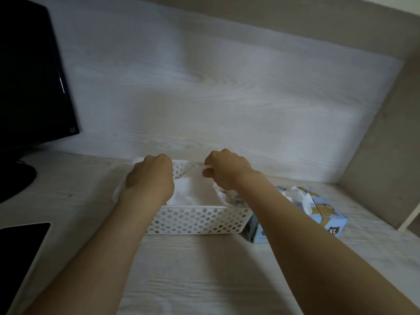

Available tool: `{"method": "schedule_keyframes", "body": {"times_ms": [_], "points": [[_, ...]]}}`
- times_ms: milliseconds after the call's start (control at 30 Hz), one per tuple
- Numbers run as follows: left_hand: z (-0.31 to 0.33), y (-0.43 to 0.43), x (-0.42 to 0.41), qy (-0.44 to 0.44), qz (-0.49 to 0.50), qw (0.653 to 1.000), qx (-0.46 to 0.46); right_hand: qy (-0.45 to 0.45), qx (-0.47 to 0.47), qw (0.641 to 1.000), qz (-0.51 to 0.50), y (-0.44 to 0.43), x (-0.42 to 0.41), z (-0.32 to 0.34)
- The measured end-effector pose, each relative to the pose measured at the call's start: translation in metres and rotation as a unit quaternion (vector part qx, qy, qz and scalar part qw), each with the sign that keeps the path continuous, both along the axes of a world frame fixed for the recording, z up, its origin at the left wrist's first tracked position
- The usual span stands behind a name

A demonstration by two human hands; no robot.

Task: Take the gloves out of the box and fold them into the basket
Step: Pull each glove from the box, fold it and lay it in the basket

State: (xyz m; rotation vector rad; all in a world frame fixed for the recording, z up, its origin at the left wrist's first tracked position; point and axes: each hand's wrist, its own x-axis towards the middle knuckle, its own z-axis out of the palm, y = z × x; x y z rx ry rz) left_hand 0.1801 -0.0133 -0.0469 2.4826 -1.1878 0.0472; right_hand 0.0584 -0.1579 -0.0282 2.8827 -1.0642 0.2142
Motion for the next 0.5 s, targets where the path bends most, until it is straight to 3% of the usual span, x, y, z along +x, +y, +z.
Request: {"method": "schedule_keyframes", "body": {"times_ms": [200, 267, 367, 500], "points": [[-0.004, 0.001, 0.011, 0.017, 0.009, 0.993, 0.12, -0.002, -0.031, 0.998, -0.051, 0.003, 0.008, -0.002], [-0.004, 0.001, 0.014, 0.009, 0.006, 0.989, 0.149, 0.008, 0.018, 0.999, -0.043, 0.007, 0.004, 0.0], [-0.007, -0.004, 0.017, -0.021, -0.007, 0.988, 0.154, 0.028, 0.163, 0.986, -0.033, 0.014, -0.004, 0.003], [-0.019, -0.019, 0.028, -0.001, -0.049, 0.991, 0.128, 0.046, 0.177, 0.983, -0.018, 0.011, -0.006, 0.002]]}}
